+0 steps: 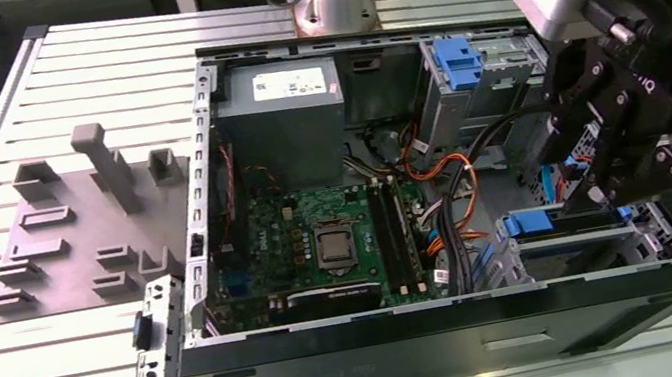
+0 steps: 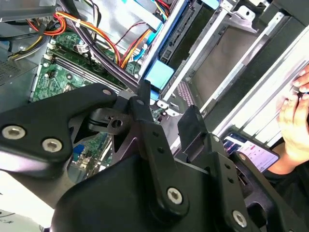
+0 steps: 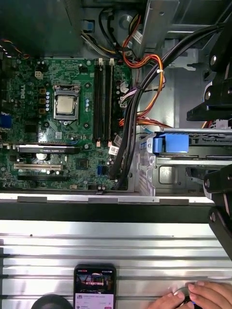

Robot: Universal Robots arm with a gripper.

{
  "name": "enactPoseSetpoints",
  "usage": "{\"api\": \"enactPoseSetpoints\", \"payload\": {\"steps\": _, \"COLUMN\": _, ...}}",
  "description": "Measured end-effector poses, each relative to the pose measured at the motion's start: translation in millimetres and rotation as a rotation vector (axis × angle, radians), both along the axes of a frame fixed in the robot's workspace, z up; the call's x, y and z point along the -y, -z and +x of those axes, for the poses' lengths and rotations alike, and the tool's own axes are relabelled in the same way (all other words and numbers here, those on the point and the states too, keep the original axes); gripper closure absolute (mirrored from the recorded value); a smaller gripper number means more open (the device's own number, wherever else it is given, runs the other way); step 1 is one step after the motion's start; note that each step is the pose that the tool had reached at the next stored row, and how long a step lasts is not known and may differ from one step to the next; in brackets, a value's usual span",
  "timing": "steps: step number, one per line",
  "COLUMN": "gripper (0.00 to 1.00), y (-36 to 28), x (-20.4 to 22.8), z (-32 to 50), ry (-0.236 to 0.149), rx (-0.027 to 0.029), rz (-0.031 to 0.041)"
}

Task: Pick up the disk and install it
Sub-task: 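Insert the disk into the insertion slot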

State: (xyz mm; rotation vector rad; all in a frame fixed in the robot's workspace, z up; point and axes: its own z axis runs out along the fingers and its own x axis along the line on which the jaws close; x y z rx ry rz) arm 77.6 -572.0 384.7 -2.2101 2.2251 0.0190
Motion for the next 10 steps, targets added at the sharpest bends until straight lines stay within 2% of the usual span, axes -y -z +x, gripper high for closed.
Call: {"api": "enactPoseSetpoints", "payload": {"steps": 10, "gripper": 0.50, "y": 18.1, "x": 0.0, "z": 0.0, "ry": 0.000, "rx": 0.0006, "rz": 0.0000}}
